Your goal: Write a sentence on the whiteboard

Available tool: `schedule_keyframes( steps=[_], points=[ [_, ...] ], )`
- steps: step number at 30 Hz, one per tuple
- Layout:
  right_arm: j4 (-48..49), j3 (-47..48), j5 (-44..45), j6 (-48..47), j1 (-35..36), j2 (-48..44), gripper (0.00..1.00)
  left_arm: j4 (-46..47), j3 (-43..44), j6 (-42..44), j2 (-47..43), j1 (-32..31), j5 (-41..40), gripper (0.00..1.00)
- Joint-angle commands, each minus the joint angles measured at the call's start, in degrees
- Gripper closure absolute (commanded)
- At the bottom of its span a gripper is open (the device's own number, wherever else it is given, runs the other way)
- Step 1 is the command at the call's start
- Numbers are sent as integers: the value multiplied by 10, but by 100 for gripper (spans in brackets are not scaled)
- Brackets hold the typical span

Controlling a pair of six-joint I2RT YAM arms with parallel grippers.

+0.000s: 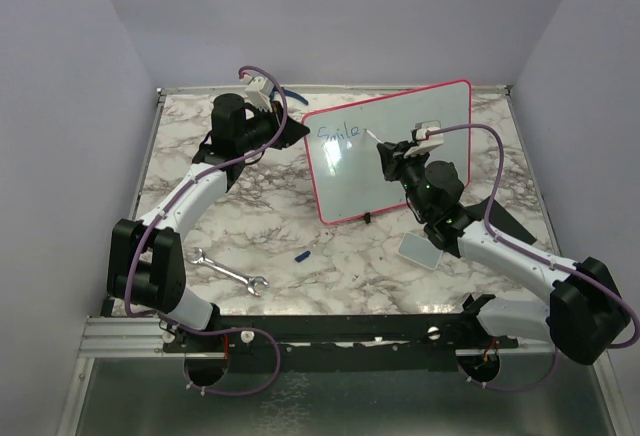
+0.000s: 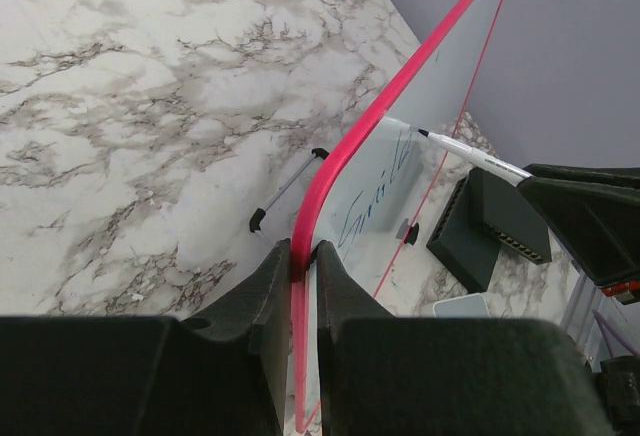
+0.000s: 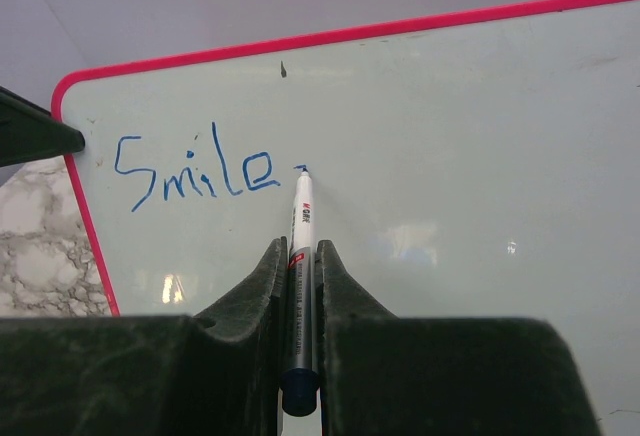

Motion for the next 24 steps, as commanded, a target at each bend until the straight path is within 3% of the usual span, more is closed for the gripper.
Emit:
schedule_keyframes(
  steps=[1, 14, 24],
  points=[
    [-12, -7, -11, 0, -4, -2, 100, 7, 0, 7, -19, 3, -7, 97],
    [-12, -12, -20, -6, -4, -7, 100, 7, 1, 6, -18, 3, -7, 97],
    [-45, -19, -16, 2, -4, -90, 100, 7, -1, 7, -20, 3, -9, 97]
  ],
)
